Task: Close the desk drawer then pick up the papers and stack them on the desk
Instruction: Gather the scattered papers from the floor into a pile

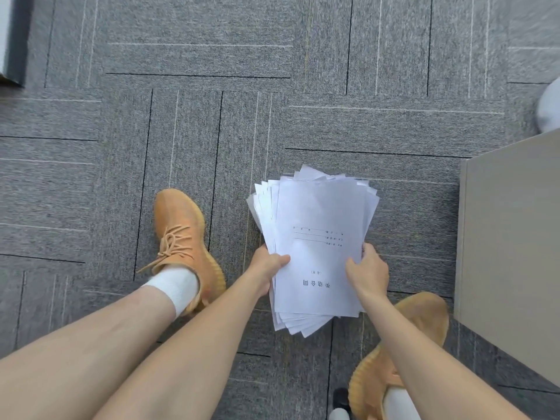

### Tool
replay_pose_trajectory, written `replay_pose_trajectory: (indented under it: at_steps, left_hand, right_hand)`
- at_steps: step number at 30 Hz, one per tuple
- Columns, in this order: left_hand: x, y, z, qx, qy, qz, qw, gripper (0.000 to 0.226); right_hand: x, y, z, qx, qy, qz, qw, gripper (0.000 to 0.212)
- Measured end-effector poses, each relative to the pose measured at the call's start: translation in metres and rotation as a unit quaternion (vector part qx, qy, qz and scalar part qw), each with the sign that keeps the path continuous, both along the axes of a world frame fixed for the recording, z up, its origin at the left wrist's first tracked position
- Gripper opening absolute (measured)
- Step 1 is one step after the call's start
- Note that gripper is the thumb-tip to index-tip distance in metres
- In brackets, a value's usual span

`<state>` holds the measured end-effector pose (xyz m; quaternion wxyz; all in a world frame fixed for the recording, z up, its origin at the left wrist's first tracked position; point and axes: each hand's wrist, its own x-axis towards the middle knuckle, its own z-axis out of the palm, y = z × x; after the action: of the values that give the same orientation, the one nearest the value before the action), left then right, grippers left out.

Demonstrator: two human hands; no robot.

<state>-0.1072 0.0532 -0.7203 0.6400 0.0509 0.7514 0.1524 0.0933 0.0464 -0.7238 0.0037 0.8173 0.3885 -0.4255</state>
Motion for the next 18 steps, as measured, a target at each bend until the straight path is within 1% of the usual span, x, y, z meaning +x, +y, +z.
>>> replay_pose_trajectory:
  at_steps: [2,3,5,7,8,10,13,16,18]
  left_hand:
    - [-0.008,0.001,0.004,-0.001,-0.011,0.004,1.000,0.040]
    - [-0.012,0.002,0.008,-0.002,-0.020,0.004,1.000,0.039]
    - [-0.020,0.005,0.019,0.001,-0.045,0.010,0.999,0.036]
    - [-0.025,0.011,0.037,0.008,-0.070,0.012,0.997,0.033]
    - [-0.028,0.015,0.046,0.013,-0.078,0.009,0.997,0.033]
    - [-0.032,0.023,0.067,0.028,-0.086,0.004,0.996,0.034]
    - [-0.035,0.041,0.109,0.053,-0.087,-0.012,0.995,0.033]
    - [-0.038,0.061,0.168,0.085,-0.078,-0.028,0.993,0.029]
    - [-0.041,0.074,0.209,0.114,-0.062,-0.033,0.991,0.037]
  right_hand:
    - [0.006,0.005,0.000,-0.008,0.017,-0.016,1.000,0.036]
    - [0.009,0.009,0.003,-0.018,0.030,-0.027,0.999,0.039]
    - [0.014,0.016,0.008,-0.051,0.071,-0.055,0.995,0.051]
    - [0.014,0.023,0.021,-0.075,0.132,-0.107,0.983,0.060]
    - [0.015,0.025,0.026,-0.072,0.160,-0.133,0.975,0.059]
    - [0.016,0.030,0.046,-0.049,0.189,-0.189,0.962,0.049]
    - [0.021,0.039,0.086,-0.016,0.229,-0.247,0.941,0.043]
    - [0.024,0.055,0.145,0.029,0.269,-0.258,0.927,0.038]
    - [0.024,0.069,0.193,0.062,0.286,-0.234,0.927,0.033]
